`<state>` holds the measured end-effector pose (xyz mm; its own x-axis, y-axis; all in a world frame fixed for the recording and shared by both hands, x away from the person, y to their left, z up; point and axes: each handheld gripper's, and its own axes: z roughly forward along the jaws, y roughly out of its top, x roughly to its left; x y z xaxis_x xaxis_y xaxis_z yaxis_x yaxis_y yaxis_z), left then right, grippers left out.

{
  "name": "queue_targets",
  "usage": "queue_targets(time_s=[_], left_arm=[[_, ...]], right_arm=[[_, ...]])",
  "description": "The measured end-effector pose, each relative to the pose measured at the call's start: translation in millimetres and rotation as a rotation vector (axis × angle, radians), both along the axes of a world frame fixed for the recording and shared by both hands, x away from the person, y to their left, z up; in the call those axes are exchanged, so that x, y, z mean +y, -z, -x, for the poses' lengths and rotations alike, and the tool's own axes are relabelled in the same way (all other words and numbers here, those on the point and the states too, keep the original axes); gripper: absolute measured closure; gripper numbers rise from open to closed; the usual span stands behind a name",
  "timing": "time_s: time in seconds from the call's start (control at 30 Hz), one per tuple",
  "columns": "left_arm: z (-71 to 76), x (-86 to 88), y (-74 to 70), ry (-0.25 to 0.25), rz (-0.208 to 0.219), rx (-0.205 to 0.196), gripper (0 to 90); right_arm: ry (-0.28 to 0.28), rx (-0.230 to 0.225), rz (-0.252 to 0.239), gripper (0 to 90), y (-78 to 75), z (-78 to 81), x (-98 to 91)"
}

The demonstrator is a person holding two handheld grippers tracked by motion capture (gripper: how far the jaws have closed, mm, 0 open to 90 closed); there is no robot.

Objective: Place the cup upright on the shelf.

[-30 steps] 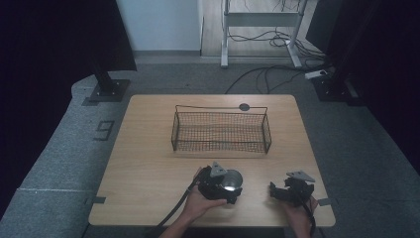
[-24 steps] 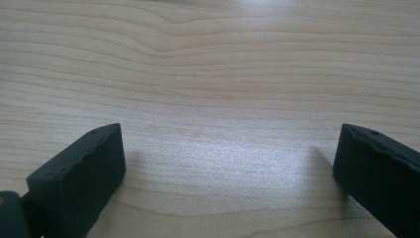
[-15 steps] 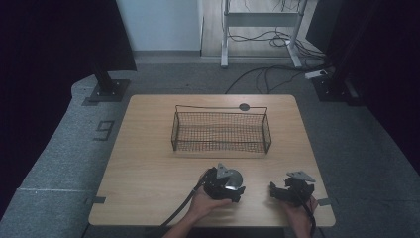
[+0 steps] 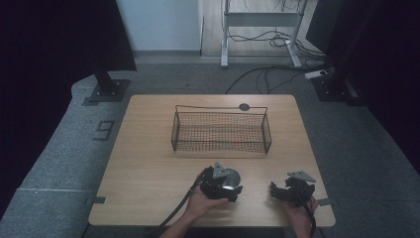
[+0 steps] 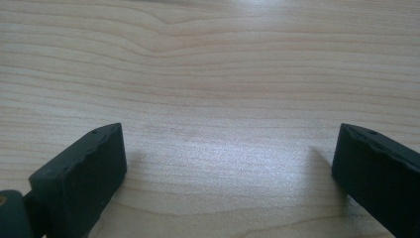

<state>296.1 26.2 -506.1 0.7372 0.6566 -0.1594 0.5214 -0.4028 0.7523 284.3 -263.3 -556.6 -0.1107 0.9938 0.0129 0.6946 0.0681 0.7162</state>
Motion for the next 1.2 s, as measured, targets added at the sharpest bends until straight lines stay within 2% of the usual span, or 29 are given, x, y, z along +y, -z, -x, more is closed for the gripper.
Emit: queue_targets(time_s=[0.37, 0.63, 1.2], left_arm=[[-5.3, 14.5, -17.0, -0.037, 0.032, -0.001, 13.1], [-11.3, 23.2, -27.9, -0.054, 0.044, -0.017, 13.1], [-19.0, 38.3, -44.8, -0.076, 0.070, -0.033, 13.2]], right_arm=[[0.001, 0.000, 0.000, 0.6, 0.0, 0.0, 0.0], [0.001, 0.000, 0.000, 0.6, 0.0, 0.0, 0.0], [0.001, 0.000, 0.000, 0.6, 0.0, 0.0, 0.0]])
